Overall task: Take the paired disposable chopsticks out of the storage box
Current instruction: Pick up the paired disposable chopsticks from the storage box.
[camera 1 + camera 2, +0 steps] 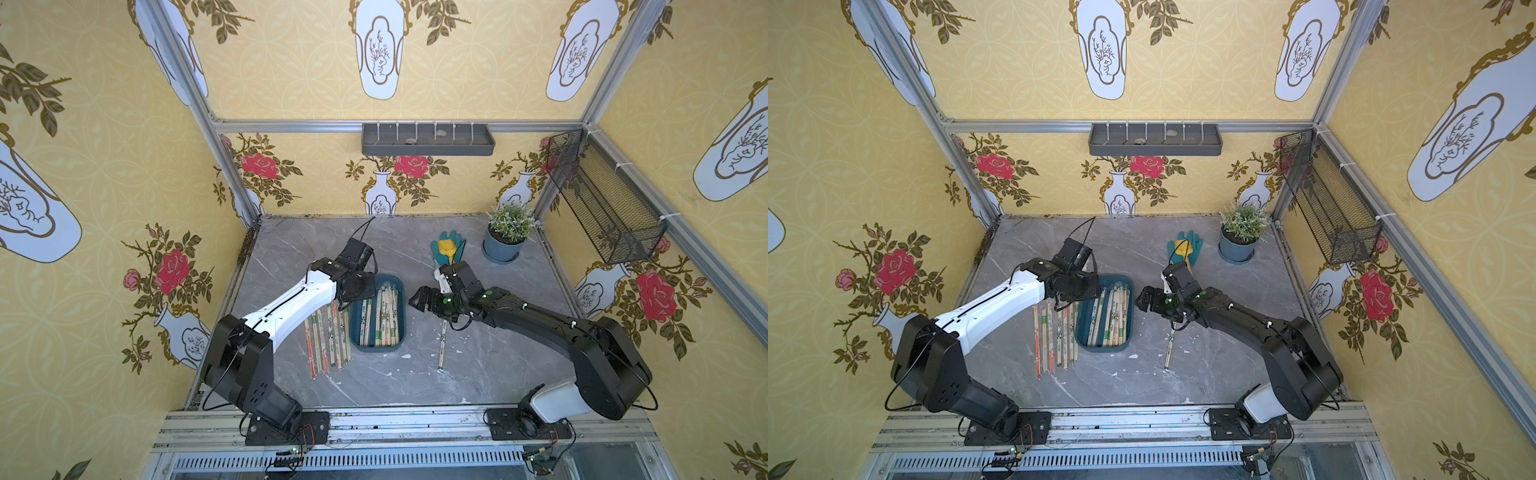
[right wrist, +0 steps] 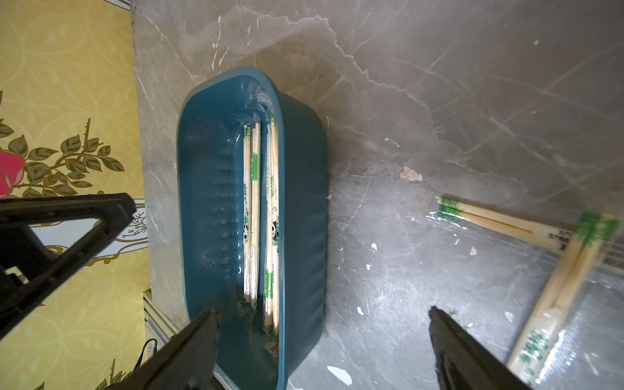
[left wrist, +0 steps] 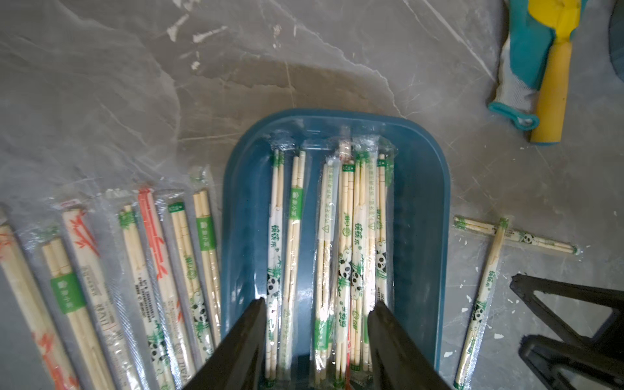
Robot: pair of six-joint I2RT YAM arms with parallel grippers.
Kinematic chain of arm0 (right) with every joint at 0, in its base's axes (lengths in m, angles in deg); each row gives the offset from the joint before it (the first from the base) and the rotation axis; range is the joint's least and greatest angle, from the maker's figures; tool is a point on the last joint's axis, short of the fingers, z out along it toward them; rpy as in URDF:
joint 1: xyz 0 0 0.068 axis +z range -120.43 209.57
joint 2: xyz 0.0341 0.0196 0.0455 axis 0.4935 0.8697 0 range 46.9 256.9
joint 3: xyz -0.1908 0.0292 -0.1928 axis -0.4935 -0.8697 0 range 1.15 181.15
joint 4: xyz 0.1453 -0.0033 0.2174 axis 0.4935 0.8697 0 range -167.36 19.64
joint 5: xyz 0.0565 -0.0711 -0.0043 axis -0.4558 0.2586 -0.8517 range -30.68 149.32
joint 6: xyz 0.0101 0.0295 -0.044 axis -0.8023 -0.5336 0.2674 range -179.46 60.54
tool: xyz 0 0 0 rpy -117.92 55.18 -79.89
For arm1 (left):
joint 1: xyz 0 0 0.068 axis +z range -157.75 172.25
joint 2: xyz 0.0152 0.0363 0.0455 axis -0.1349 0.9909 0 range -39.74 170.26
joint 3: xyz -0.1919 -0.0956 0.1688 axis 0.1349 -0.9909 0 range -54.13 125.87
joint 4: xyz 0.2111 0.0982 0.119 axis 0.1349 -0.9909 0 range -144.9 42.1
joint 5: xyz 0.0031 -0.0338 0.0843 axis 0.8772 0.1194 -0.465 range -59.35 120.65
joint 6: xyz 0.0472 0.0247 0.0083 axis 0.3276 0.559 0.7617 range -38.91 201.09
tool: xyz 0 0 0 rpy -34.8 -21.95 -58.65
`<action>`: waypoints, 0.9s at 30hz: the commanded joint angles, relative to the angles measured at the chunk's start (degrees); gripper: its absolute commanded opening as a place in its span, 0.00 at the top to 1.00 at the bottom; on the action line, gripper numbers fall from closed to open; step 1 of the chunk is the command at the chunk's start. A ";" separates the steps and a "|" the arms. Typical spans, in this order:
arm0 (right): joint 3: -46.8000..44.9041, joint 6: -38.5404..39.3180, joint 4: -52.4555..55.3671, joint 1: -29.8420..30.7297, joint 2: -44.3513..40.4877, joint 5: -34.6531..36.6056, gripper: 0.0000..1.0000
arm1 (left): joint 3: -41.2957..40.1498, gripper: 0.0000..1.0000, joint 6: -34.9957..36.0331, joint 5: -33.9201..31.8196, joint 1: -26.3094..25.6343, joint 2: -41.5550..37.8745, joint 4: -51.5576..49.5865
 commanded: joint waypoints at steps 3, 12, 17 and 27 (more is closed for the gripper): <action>-0.43 0.42 -0.80 0.13 -0.41 -0.32 0.03 | 0.45 0.49 -3.72 1.26 -1.48 4.02 2.61; -1.47 0.20 -0.91 0.01 -1.25 0.01 0.02 | 2.17 0.64 -3.90 1.16 -2.27 9.77 3.51; -1.62 0.20 -0.86 0.04 -1.70 0.26 0.02 | 2.54 0.69 -3.82 0.95 -2.45 11.94 3.58; -1.99 0.36 -0.65 -0.19 -1.86 0.27 0.03 | 2.22 0.72 -4.08 0.53 -2.97 15.23 3.63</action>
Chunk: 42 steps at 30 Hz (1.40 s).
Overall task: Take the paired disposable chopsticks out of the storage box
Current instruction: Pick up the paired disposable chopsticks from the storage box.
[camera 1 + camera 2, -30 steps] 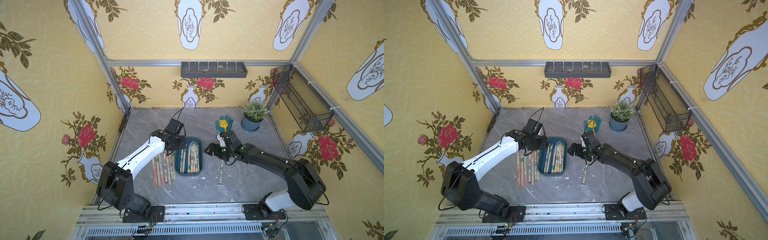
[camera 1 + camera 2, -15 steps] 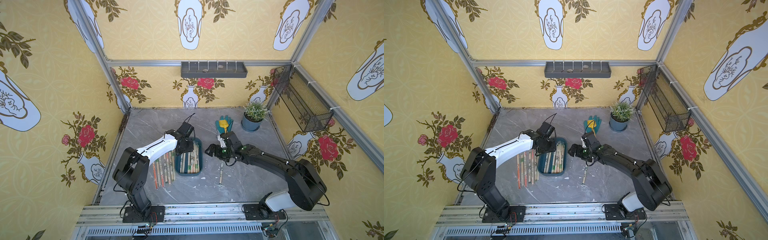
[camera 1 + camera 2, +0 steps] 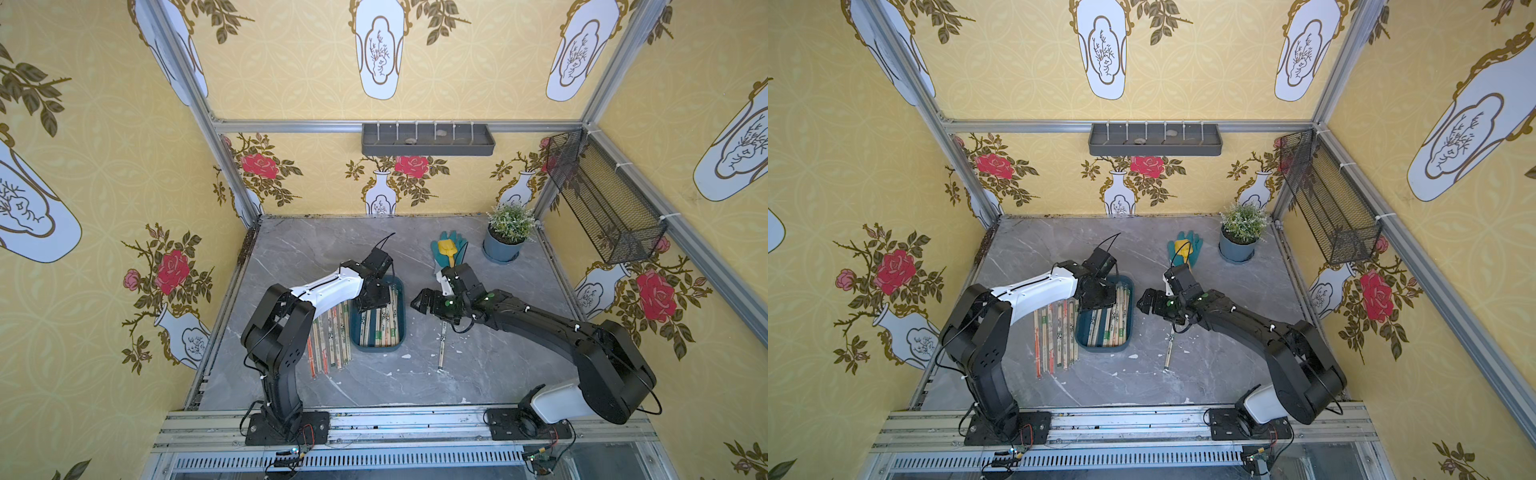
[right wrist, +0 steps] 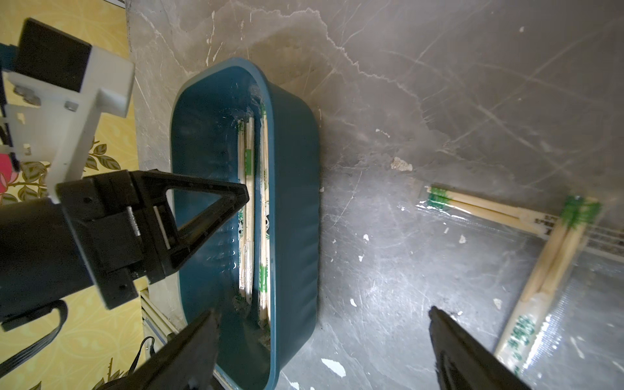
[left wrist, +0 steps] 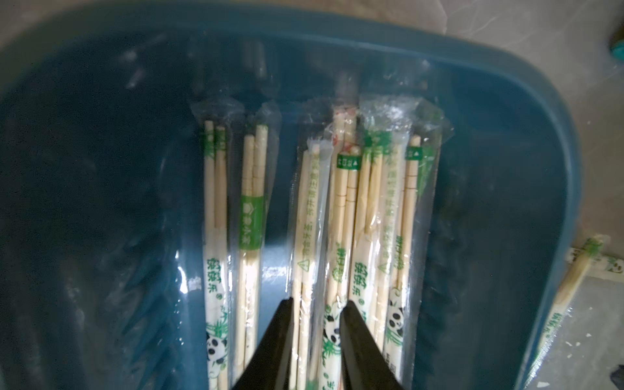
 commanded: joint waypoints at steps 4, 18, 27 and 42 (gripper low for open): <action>-0.24 0.38 -0.78 -0.04 -0.45 0.23 0.02 | -0.17 0.72 -0.15 -0.73 -0.20 2.02 0.20; -0.14 0.41 -0.60 -0.19 -0.41 0.22 0.02 | -0.48 0.74 -0.04 -1.41 -0.20 5.35 0.42; -0.10 0.38 -0.27 -0.27 -0.36 0.31 0.03 | -0.44 0.90 0.44 -1.23 -0.20 5.29 0.37; 0.70 0.52 0.00 -0.34 0.19 -0.03 0.03 | 4.00 0.99 4.46 -6.63 -0.03 -5.22 -6.69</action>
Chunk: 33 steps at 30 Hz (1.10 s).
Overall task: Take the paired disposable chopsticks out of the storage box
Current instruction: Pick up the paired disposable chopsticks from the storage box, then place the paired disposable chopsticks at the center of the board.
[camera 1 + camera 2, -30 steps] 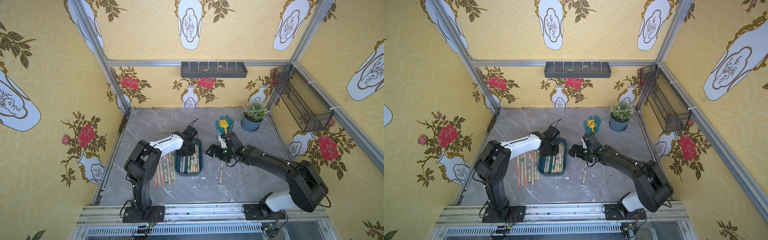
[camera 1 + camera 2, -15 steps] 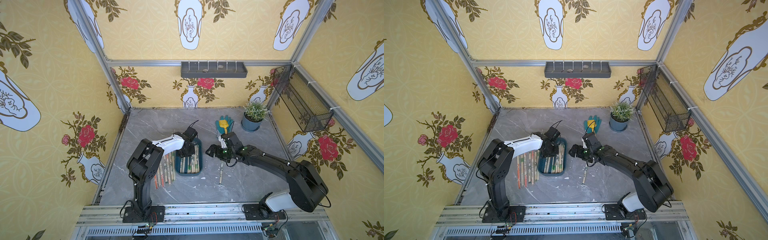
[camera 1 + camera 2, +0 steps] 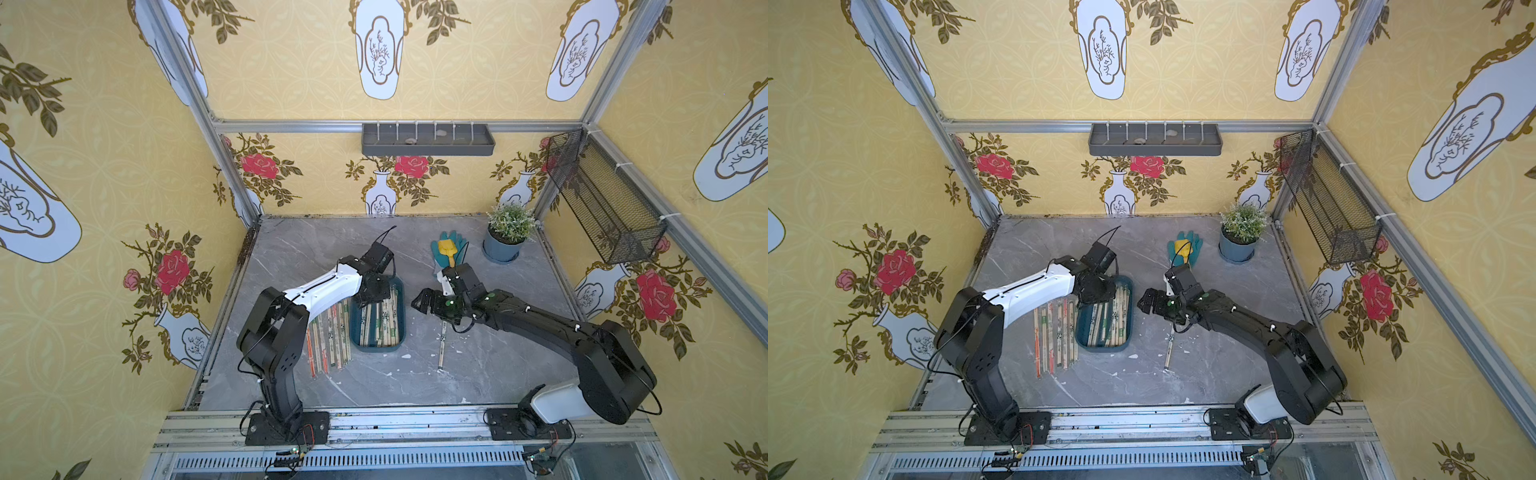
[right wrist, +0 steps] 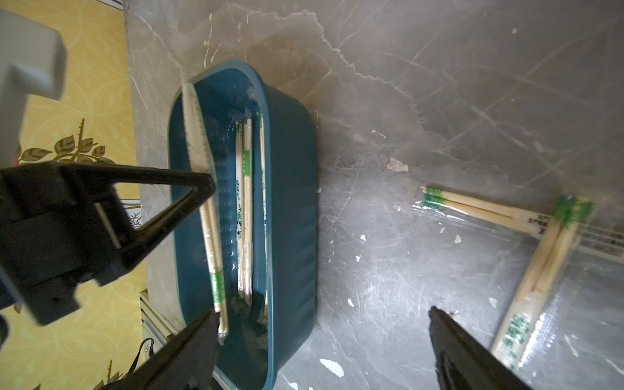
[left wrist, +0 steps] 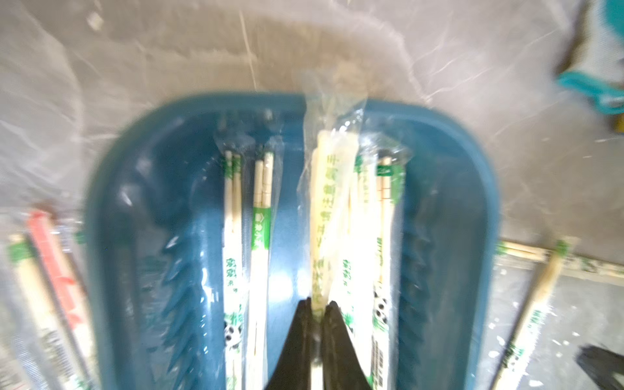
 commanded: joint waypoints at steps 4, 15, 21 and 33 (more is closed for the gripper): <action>0.62 0.51 -0.23 -0.02 0.23 -0.02 0.03 | -0.43 0.99 2.42 -4.87 1.33 -5.48 -5.38; 1.36 0.86 -0.58 0.02 1.07 -0.60 0.03 | -10.27 0.99 2.55 -8.00 9.65 -16.15 -7.71; 1.34 1.26 -1.03 -0.07 0.98 -0.85 0.03 | -16.58 0.98 1.64 -11.97 15.24 -16.76 -8.19; -2.10 1.12 -3.47 -1.80 -1.96 -2.12 0.02 | -19.81 0.99 0.99 -18.37 20.76 -9.96 -9.77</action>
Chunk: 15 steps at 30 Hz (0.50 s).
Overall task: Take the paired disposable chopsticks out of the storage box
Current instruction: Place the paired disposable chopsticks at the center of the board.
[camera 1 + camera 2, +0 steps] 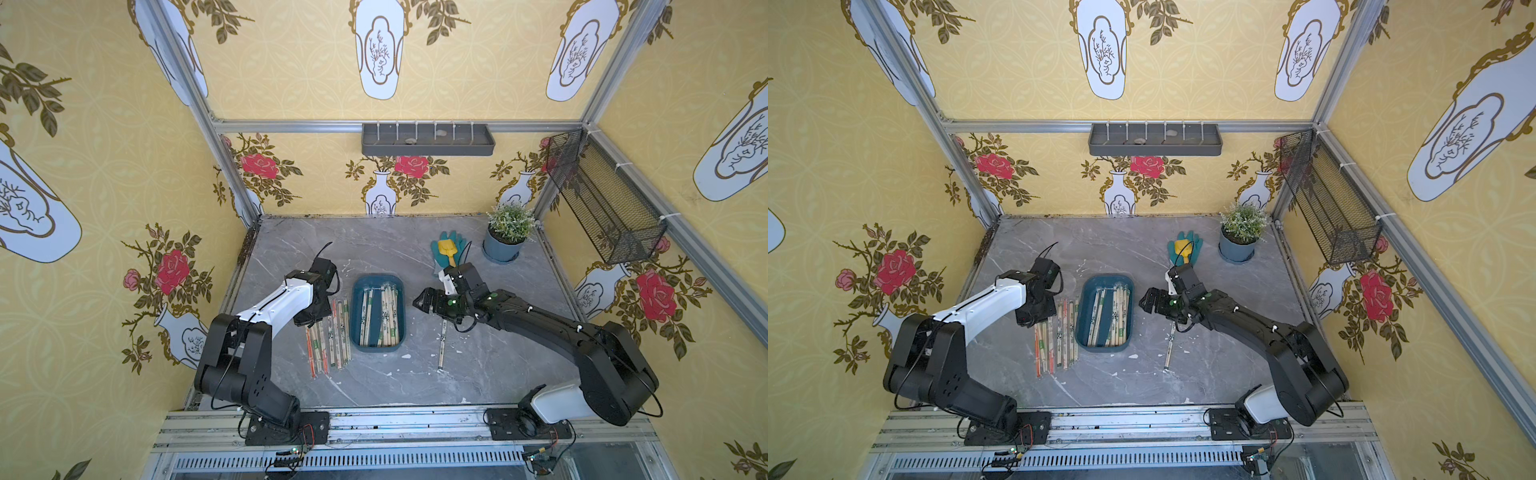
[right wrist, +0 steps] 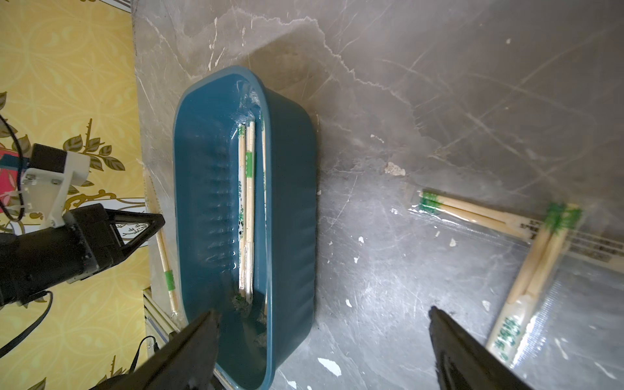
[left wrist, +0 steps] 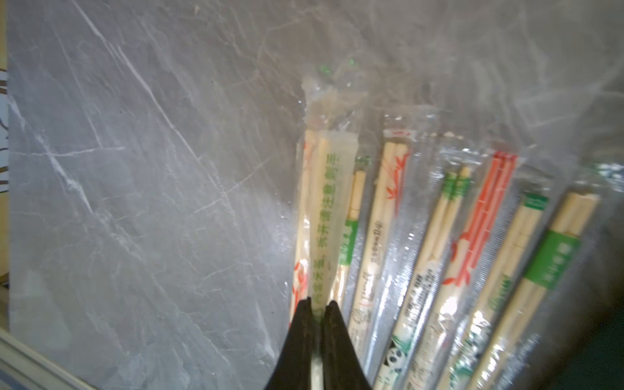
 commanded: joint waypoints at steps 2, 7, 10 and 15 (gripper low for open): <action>-1.03 0.01 -3.28 -0.66 -1.38 -0.61 0.03 | -0.09 0.99 0.44 -3.72 0.93 2.62 -1.38; -1.90 0.07 -3.91 -1.63 -2.49 -1.25 0.02 | 0.00 1.00 0.39 -2.96 1.94 3.84 -1.46; -2.02 0.11 -4.05 -1.98 -2.88 -1.52 0.03 | 0.26 0.99 0.62 -2.48 2.60 4.46 -2.03; -2.52 0.22 -4.34 -2.56 -3.44 -1.80 0.02 | 0.50 0.93 1.23 -1.57 3.63 5.73 -2.86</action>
